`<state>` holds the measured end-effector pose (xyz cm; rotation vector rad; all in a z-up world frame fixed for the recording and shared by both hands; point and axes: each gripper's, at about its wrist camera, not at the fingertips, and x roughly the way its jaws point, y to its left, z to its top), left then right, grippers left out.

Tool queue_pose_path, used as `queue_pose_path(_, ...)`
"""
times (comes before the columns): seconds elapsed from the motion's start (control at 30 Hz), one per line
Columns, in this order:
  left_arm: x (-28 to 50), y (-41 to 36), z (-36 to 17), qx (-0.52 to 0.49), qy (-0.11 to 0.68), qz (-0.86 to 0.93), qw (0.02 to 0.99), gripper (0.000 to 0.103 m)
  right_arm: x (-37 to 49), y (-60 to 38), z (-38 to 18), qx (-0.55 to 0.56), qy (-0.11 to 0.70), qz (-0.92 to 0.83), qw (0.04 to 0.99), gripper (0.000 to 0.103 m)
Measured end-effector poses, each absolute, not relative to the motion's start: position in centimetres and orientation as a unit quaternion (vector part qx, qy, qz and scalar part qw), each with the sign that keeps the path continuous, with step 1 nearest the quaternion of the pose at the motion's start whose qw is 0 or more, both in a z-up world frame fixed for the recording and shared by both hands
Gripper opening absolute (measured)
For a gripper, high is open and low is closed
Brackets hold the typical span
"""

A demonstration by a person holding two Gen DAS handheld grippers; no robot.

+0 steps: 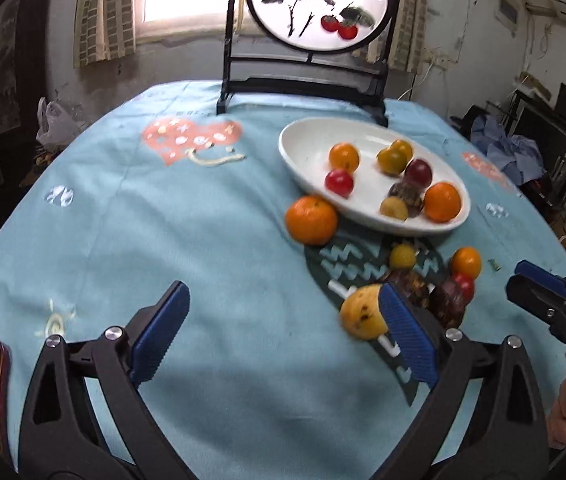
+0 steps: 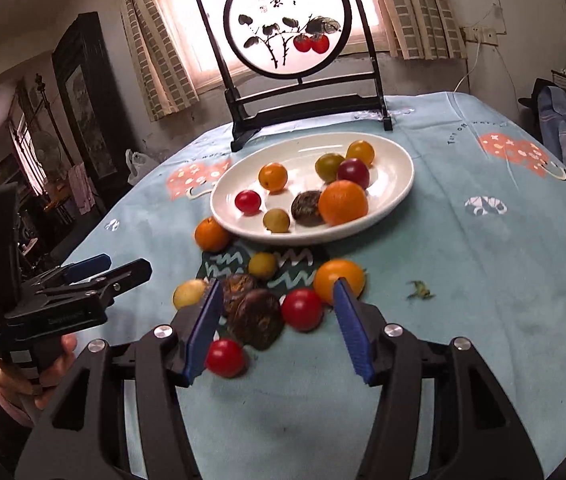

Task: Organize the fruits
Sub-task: 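Open both tools to drop the fruits on the plate and withdraw, then grasp the red cherry tomato with the right tool while the left tool grasps the yellow plum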

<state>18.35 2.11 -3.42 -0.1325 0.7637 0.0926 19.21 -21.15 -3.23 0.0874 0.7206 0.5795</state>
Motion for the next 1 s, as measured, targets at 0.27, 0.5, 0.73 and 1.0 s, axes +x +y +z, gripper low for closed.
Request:
queue_pose_path(0.27, 17.4, 2.5, -3.8, -0.066, 0.373, 0.052, 0.924, 0.097, 18.2, -19.2, -4.4, 0.016, 0.388, 0.313, 0.867, 0.057)
queue_pose_path(0.5, 17.6, 2.5, -4.0, -0.07, 0.381, 0.052, 0.92, 0.097, 18.9, -18.7, -5.3, 0.014, 0.42, 0.309, 0.853, 0.057)
queue_pose_path(0.73, 17.6, 2.5, -4.0, -0.072, 0.382, 0.053, 0.92, 0.097, 19.0, -18.4, -5.7, 0.007, 0.43, 0.31, 0.848, 0.057)
queue_pose_path(1.0, 17.8, 2.8, -4.1, -0.081, 0.387, 0.056, 0.917, 0.097, 19.1, -17.1, -6.4, 0.004, 0.449, 0.316, 0.836, 0.057)
